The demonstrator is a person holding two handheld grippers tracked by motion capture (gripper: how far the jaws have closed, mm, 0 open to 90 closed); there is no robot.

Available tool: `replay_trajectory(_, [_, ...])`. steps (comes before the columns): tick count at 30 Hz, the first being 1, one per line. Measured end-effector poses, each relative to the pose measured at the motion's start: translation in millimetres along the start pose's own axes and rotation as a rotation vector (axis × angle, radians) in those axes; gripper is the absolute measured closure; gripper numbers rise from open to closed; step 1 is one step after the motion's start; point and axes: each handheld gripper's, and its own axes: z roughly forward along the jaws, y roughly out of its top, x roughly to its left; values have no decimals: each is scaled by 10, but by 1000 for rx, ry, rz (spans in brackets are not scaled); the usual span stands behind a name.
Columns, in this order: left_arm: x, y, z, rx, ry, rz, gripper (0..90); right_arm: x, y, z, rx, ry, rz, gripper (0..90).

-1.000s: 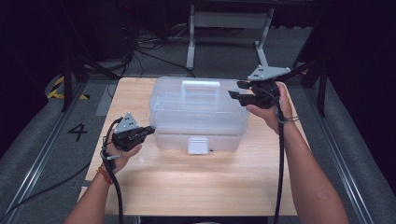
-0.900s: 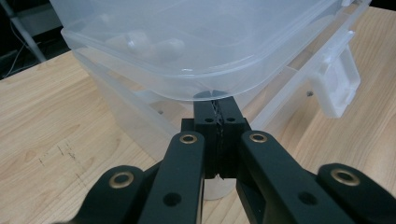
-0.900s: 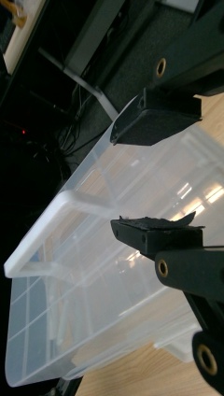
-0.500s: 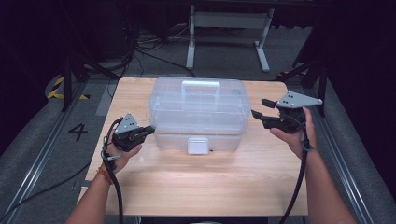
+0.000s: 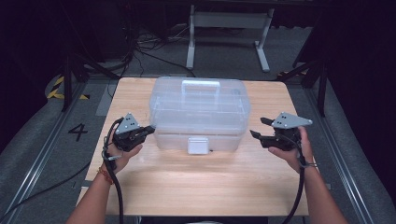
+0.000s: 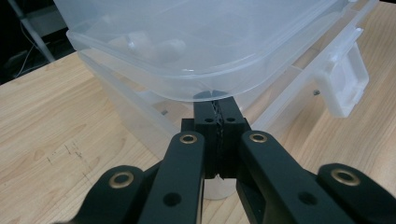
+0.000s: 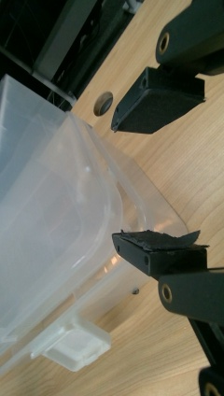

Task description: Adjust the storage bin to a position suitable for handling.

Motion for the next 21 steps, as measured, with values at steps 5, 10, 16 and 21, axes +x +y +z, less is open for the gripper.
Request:
replay_trajectory(5, [-8,5,3,3,8,3,898,30,-121,202,15,13,-7,413])
replay_trajectory(10, [3,5,6,2,5,4,899,24,-156,309,-3,-1,5,417])
replay_trajectory(16, [7,7,9,1,8,7,899,11,-167,343,-40,-10,24,416])
replay_trajectory(21, [7,9,10,-3,8,4,899,11,-160,342,-52,-25,12,416])
